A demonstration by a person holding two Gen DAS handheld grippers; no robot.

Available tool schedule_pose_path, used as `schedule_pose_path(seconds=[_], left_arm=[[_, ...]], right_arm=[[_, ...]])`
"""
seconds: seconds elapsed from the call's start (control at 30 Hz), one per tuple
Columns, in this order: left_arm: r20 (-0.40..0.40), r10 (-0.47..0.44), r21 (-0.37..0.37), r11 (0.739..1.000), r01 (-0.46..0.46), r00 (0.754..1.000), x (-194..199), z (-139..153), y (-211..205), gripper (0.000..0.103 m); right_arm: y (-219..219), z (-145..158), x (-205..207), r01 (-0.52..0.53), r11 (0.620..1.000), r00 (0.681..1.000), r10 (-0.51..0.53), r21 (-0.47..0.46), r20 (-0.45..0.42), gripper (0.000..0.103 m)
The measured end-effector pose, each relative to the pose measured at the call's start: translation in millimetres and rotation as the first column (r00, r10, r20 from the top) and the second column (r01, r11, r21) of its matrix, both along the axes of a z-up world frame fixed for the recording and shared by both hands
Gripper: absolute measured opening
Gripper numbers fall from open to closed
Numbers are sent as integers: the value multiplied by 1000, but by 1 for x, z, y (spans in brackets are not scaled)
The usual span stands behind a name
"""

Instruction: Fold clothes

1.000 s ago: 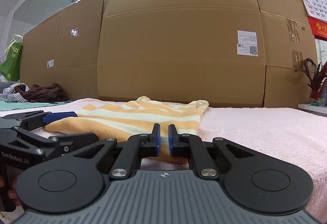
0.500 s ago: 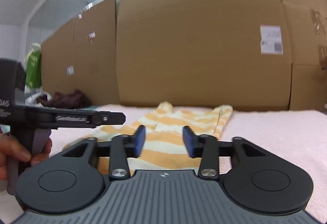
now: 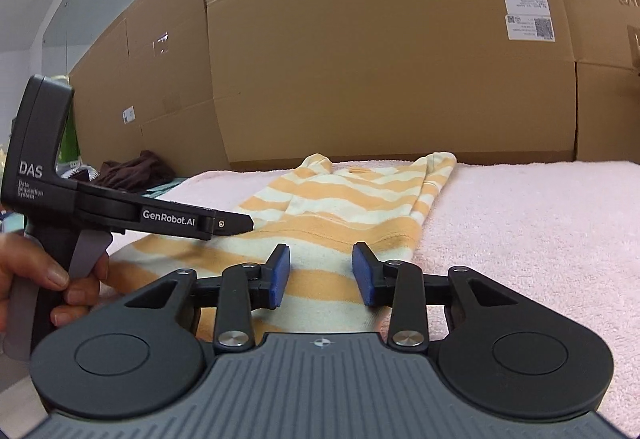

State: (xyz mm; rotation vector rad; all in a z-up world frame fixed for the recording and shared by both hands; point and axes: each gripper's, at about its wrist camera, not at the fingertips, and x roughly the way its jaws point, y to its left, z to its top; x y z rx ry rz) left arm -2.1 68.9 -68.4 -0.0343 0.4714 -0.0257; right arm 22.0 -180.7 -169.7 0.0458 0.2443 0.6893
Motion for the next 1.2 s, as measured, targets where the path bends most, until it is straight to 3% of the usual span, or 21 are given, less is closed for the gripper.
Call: schedule_pose_path(seconds=[0.33, 0.43, 0.5, 0.53, 0.63, 0.8, 0.9, 1.1, 1.2], left_arm=[[-17, 0, 8, 1000, 0, 1000, 3, 1, -2, 63], [-22, -33, -20, 999, 32, 999, 3, 2, 1, 73], [-34, -72, -27, 997, 71, 997, 5, 2, 1, 86], [-39, -87, -29, 996, 86, 995, 5, 2, 1, 87], [-44, -96, -27, 995, 95, 994, 6, 2, -1, 88], [-31, -120, -77, 990, 117, 992, 4, 2, 5, 92], [-20, -150, -127, 981, 146, 988, 4, 2, 11, 96], [48, -162, -193, 967, 168, 986, -10, 5, 26, 95], [72, -171, -162, 970, 181, 983, -19, 13, 34, 91]], right_arm=[[1, 3, -4, 32, 999, 999, -32, -18, -15, 37], [-4, 9, 1, 22, 1000, 998, -22, -9, -60, 37], [-4, 20, 1, 49, 998, 998, -50, -24, -43, 36], [-3, 25, 1, 66, 997, 997, -67, -31, -31, 37], [2, 35, 11, 99, 994, 995, -100, -54, -23, 37], [11, 23, 42, 141, 984, 974, -157, -107, -163, 38], [11, 22, 39, 138, 982, 975, -157, -126, -155, 39], [-6, 19, 44, 186, 979, 955, -199, -79, -221, 52], [-22, 26, 46, 220, 975, 941, -218, -20, -258, 52]])
